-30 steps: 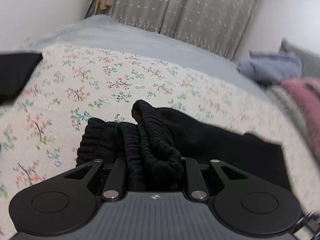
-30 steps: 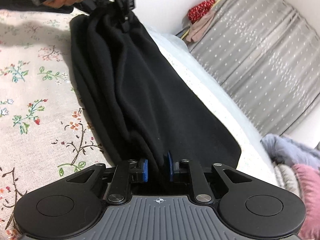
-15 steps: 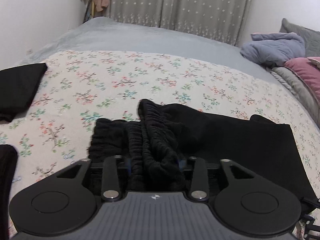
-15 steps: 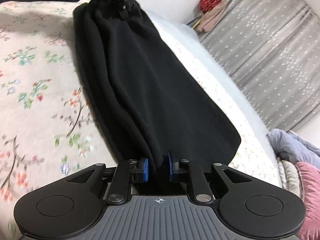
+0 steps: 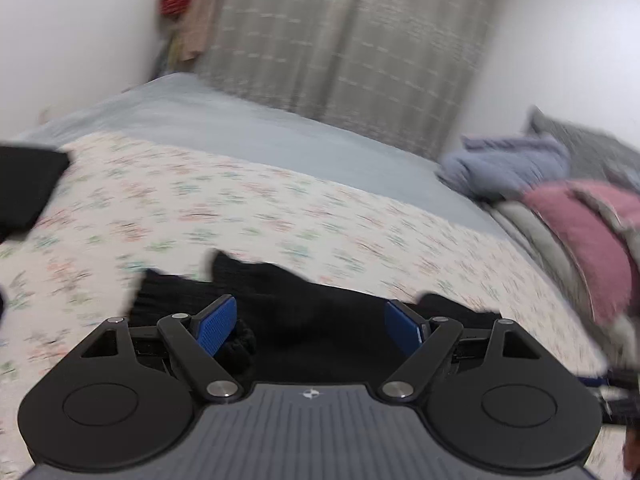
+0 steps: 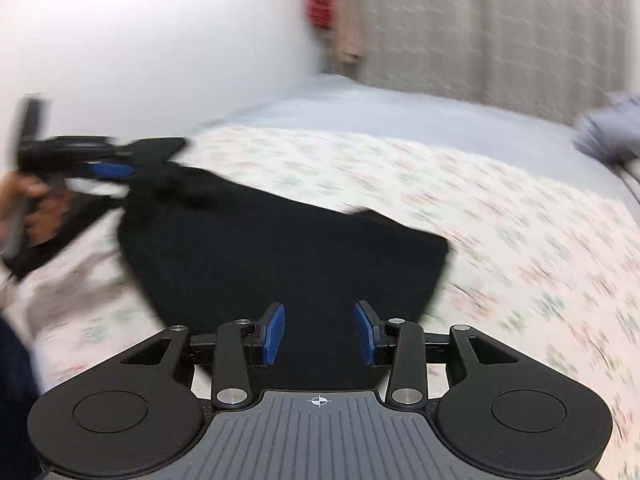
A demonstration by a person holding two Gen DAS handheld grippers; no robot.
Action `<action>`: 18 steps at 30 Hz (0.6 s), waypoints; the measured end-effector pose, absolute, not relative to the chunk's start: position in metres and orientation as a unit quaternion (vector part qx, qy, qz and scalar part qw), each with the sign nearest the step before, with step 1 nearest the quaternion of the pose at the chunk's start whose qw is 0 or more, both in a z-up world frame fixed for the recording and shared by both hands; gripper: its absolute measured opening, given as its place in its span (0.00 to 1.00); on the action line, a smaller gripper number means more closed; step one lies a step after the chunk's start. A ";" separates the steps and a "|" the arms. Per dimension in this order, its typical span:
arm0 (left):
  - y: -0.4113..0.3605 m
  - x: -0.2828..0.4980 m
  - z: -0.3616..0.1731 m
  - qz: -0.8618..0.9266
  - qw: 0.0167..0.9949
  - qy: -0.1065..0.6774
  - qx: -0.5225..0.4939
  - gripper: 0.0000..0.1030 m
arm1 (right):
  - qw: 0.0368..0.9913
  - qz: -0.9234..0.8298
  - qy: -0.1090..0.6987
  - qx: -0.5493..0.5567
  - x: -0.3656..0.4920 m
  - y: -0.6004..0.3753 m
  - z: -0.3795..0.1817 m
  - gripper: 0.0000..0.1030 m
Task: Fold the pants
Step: 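Lay the stretched pants flat on the sheet and open both grippers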
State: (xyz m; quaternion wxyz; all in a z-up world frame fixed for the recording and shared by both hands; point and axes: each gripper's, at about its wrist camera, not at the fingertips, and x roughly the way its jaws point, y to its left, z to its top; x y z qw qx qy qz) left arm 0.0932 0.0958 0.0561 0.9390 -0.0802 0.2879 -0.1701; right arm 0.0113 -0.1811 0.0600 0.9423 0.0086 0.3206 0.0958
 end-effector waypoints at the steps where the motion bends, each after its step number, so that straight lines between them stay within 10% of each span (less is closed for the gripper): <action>1: 0.082 0.093 0.054 -0.179 0.939 0.289 -0.062 0.90 | 0.942 0.075 0.327 0.007 0.016 -0.184 0.055 0.34; 13: 0.071 0.109 0.032 -0.052 0.944 0.319 0.064 0.73 | 0.917 0.064 0.393 0.015 0.040 -0.181 0.010 0.30; 18: 0.116 0.120 0.030 0.041 0.940 0.329 0.084 0.87 | 0.922 0.070 0.379 -0.030 0.036 -0.166 0.009 0.30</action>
